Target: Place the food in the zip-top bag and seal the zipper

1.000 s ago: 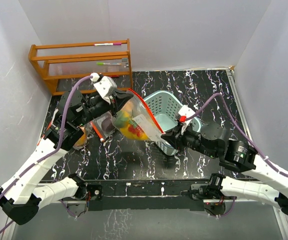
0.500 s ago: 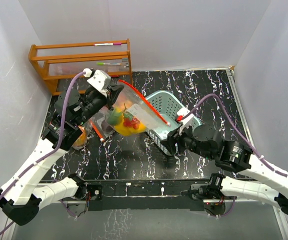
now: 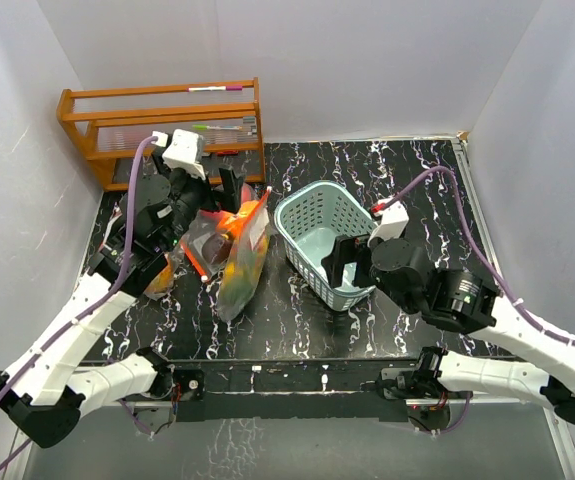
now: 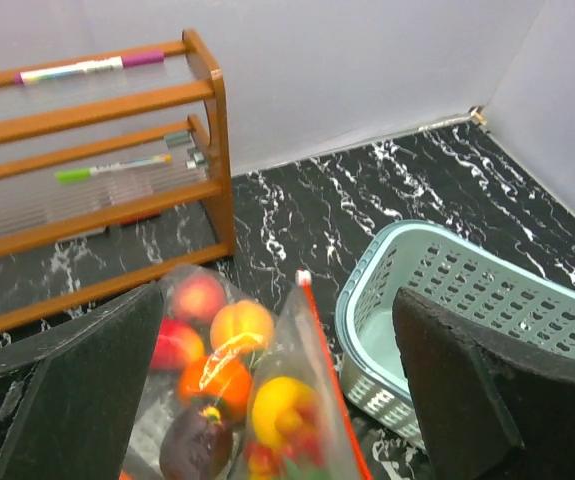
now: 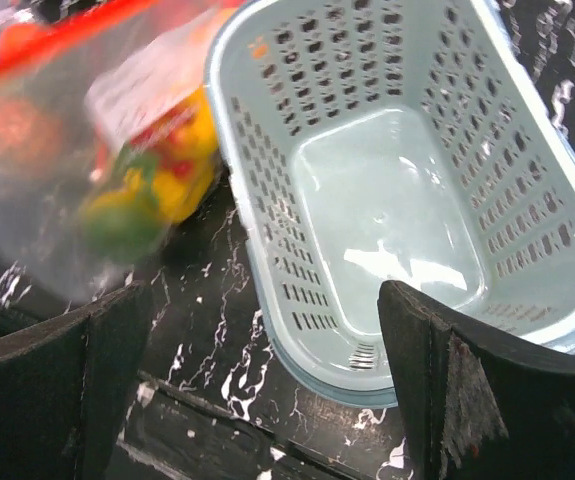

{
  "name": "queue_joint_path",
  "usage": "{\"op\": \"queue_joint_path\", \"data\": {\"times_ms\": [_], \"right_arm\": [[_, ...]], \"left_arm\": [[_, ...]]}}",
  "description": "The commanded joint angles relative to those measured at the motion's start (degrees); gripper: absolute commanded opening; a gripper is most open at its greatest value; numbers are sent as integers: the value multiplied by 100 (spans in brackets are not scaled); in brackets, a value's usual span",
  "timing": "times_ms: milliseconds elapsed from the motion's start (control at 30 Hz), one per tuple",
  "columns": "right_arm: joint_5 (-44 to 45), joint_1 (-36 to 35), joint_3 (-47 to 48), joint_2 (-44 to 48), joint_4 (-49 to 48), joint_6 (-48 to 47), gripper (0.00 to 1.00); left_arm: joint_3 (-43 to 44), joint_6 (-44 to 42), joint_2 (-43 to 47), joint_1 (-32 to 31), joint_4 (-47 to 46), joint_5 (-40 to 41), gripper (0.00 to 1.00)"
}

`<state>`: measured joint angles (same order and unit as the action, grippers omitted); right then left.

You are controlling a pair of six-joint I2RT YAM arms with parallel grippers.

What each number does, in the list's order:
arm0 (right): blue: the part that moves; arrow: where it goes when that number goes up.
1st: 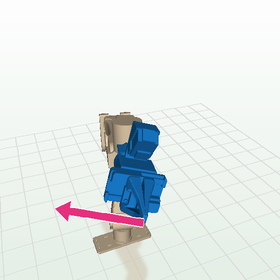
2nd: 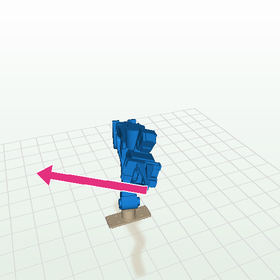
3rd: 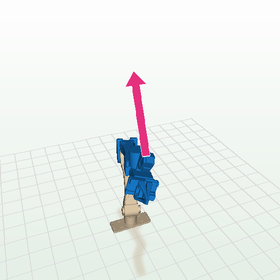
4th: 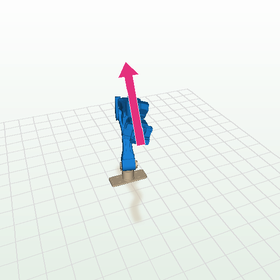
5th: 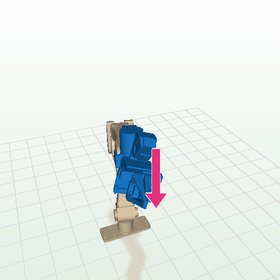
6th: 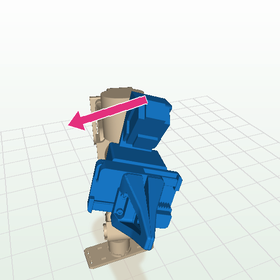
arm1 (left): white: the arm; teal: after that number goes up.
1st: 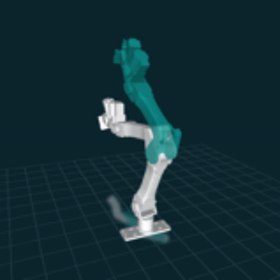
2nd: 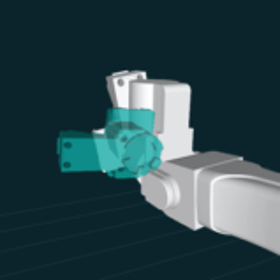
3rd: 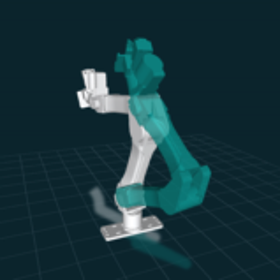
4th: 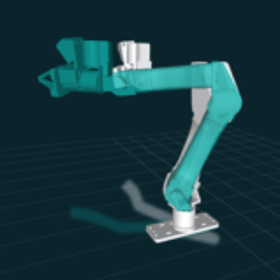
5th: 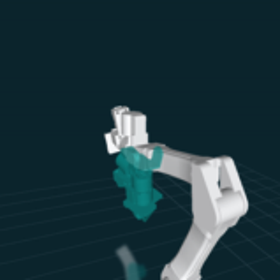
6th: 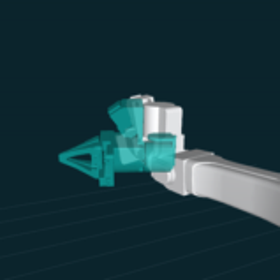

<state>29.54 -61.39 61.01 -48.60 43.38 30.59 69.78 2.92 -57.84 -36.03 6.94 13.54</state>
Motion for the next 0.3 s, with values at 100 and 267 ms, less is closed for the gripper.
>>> {"op": "queue_joint_path", "data": {"times_ms": [100,267], "right_arm": [[1465,-14,369,-714,855,1805,98],[1500,-11,339,-1056,851,1919,98]], "left_arm": [[271,417,-101,58,474,2,97],[54,475,-98,61,393,-357,97]]}}
